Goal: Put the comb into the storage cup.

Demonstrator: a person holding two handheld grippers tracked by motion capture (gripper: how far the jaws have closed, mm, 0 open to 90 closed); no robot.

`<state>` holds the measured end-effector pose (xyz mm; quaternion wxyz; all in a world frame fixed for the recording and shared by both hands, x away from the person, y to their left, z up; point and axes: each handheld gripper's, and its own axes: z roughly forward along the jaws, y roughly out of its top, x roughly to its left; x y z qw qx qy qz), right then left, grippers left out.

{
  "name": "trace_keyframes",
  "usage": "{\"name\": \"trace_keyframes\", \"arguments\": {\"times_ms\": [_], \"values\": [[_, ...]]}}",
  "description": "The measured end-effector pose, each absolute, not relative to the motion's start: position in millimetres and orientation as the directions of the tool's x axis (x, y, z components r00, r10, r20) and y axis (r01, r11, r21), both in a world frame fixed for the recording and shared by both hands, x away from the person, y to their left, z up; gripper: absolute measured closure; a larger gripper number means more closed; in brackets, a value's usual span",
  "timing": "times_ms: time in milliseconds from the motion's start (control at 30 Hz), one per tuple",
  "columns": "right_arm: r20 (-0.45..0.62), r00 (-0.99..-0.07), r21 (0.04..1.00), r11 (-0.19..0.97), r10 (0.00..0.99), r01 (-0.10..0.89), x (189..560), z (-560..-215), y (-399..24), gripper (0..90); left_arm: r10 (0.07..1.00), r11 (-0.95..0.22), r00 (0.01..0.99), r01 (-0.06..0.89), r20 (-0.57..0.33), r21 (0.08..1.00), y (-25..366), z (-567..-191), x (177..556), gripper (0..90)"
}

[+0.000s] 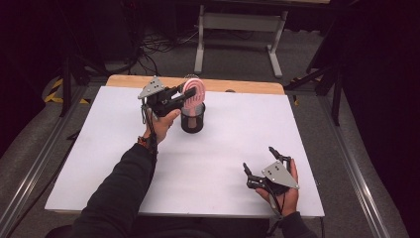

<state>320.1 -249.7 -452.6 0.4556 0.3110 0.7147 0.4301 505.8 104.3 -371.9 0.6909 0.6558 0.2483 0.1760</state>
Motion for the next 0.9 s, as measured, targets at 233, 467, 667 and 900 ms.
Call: {"name": "trace_keyframes", "arguments": {"times_ms": [233,467,667,900], "values": [[-0.391,-0.394,0.892,0.449,0.832,0.063,320.8,-453.3,-248.9,6.8,0.574,0.070,0.809,0.102,-0.124,0.992,103.4,-378.5,506.2,62.8],[-0.423,-0.394,0.872,0.485,0.816,0.068,320.7,-455.1,-245.6,7.5,0.579,0.073,0.804,0.114,-0.136,0.991,102.8,-382.6,506.8,62.6],[-0.426,-0.397,0.868,0.491,0.813,0.072,320.9,-455.5,-244.8,7.5,0.585,0.064,0.800,0.113,-0.129,0.992,99.9,-382.1,505.7,62.3],[-0.451,-0.390,0.851,0.518,0.803,0.081,321.3,-456.5,-243.8,7.5,0.610,0.043,0.785,0.106,-0.110,0.993,103.4,-381.2,509.7,60.6]]}}
